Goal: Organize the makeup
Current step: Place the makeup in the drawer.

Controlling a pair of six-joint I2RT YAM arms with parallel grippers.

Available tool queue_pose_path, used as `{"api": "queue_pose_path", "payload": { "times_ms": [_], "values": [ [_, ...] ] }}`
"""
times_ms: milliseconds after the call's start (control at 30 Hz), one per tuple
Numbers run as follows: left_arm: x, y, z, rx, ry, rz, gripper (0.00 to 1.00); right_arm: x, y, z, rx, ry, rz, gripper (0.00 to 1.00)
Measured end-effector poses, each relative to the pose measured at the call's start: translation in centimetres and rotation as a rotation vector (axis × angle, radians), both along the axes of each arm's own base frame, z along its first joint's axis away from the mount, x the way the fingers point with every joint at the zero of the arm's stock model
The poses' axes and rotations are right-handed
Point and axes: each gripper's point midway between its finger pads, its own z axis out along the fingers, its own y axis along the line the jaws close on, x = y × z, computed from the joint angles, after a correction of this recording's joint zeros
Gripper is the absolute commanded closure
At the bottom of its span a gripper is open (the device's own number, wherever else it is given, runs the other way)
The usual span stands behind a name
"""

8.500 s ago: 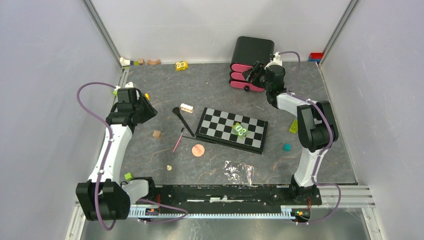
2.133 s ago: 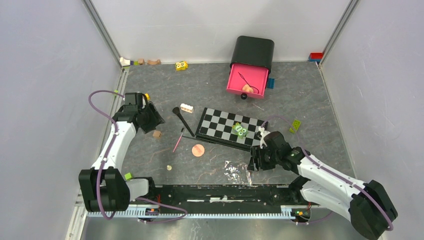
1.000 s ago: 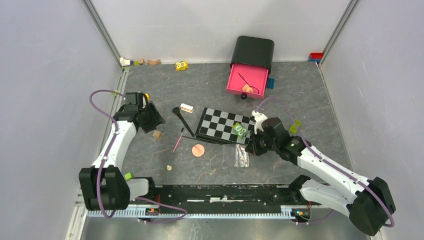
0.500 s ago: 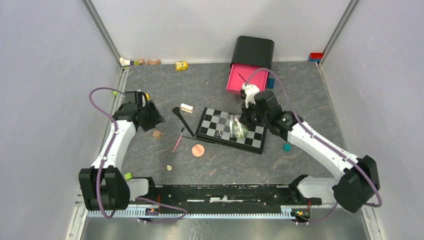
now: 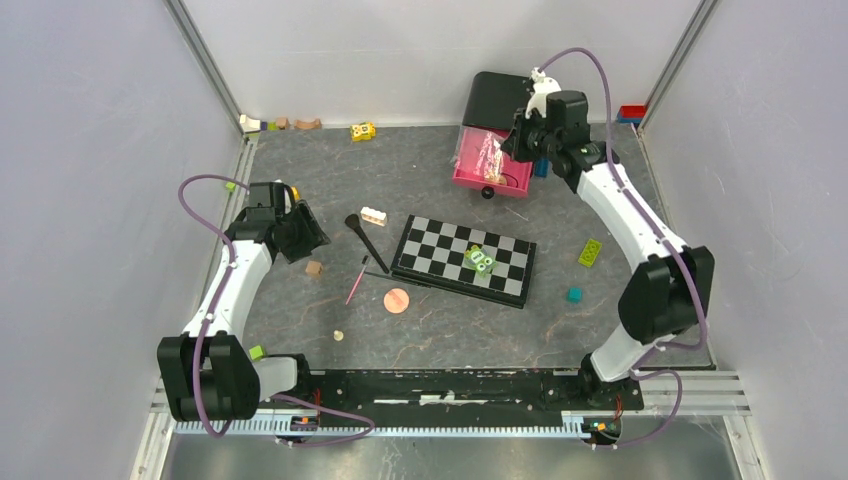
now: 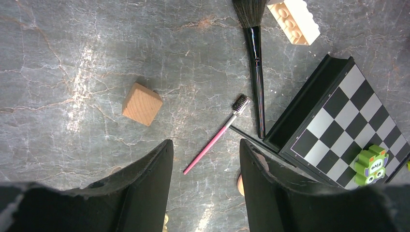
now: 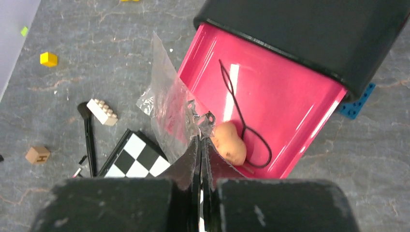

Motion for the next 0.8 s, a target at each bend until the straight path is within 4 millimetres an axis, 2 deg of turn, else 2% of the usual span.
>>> {"api": "queue_pose_path", "payload": {
  "times_ms": [133,333,567,800],
  "values": [
    [0.0,0.0,0.0,-0.002,0.000,-0.001,0.41,2.6,-0.9,-0.7,0.029,0.026,-0.011,1.00],
    [0.0,-0.3,0.0,-0.012,0.000,-0.008,0.41,5.3,-3.2,-4.0,0.083,0.118,-0.042,1.00],
    [0.0,-0.3,0.1,-0.013,0.000,-0.010,0.41,6.4,-5.3,-6.2,0.121,0.190,-0.095,1.00],
    [0.0,-0.3,0.1,-0.013,-0.001,-0.010,0.41,7.1,-5.3,-6.7,0.124,0.215,-0.098,1.00]
  ]
}}
